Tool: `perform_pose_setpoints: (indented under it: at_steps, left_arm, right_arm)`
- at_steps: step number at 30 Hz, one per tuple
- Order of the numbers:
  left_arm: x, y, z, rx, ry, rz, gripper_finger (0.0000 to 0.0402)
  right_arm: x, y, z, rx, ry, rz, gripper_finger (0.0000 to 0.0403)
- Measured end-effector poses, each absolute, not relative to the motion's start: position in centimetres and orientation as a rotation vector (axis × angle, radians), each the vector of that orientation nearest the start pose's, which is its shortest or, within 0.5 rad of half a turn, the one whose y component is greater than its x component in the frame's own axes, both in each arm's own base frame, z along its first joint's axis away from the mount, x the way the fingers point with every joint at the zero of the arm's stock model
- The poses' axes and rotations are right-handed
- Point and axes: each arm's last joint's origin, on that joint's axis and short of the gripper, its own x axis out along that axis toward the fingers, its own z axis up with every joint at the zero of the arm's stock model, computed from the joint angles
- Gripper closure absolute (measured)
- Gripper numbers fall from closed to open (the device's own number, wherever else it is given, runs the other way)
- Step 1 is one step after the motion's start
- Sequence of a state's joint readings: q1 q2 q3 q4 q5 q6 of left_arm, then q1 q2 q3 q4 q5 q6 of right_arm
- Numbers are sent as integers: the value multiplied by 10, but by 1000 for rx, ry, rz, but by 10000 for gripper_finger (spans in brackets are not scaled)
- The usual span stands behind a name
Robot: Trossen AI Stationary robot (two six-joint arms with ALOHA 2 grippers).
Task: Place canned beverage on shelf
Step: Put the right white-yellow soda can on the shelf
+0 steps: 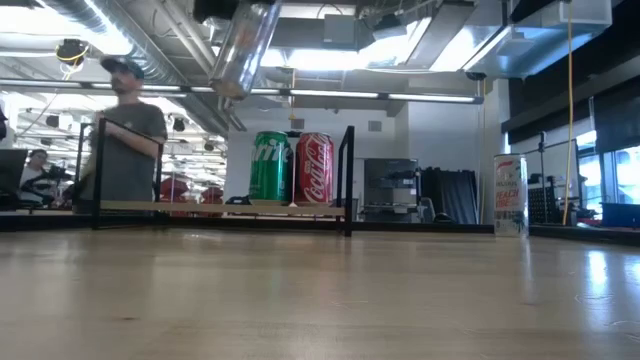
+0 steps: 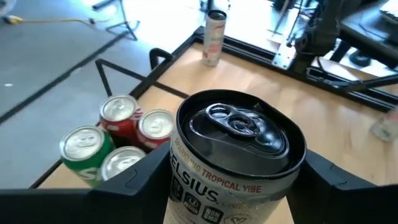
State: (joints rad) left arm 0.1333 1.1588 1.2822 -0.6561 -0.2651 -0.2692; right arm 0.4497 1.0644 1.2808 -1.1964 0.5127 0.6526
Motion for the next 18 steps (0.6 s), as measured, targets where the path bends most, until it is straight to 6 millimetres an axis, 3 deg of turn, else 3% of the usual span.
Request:
perform_pose_setpoints:
  at_steps: [6, 13, 18]
  left_arm:
    - [199, 91, 377, -195, 493, 456, 177]
    - [177, 149, 334, -244, 437, 416, 177]
    - [160, 174, 304, -261, 338, 428, 177]
  right_arm:
    - [166, 32, 372, 169, 778, -429, 105]
    - [176, 12, 375, 169, 738, -498, 105]
    - [180, 3, 376, 175, 721, -534, 105]
